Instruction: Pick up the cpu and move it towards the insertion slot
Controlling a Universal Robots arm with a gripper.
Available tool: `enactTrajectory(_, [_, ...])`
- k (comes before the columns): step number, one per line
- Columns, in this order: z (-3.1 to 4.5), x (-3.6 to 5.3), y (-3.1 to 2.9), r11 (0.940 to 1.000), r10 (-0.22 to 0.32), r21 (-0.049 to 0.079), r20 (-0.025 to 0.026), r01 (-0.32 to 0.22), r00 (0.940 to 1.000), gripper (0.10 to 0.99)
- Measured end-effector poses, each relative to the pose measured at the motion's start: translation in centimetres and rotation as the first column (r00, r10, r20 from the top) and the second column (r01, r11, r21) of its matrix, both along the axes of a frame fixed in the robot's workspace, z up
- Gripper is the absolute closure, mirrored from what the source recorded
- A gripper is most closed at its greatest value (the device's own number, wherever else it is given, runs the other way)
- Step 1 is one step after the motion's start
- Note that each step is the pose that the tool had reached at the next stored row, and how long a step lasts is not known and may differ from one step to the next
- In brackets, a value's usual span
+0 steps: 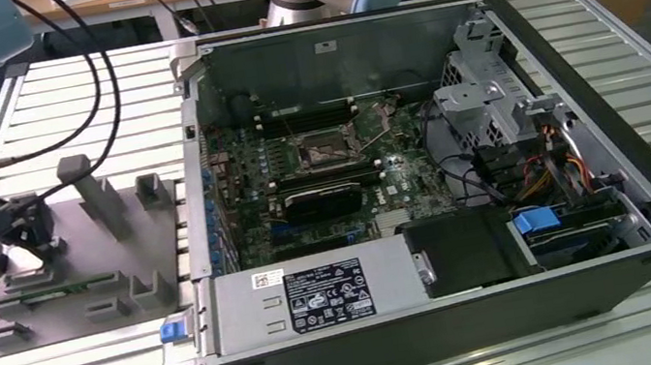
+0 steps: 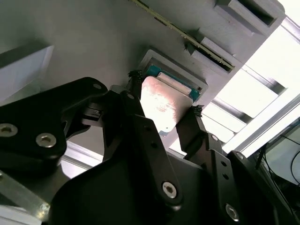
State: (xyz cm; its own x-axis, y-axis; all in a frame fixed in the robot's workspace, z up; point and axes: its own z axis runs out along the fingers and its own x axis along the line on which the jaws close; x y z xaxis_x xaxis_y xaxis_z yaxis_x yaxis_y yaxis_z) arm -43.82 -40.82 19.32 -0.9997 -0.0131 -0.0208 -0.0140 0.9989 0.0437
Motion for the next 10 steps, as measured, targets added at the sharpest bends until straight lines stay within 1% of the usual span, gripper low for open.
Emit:
enactTrajectory(5, [0.50,0.00,0.00,1.0000,0.000,0.000,0.0000,0.000,1.0000,0.545])
enactTrajectory(10, [1.28,0.00,0.00,1.0000,0.000,0.000,0.0001,0.000,1.0000,0.545])
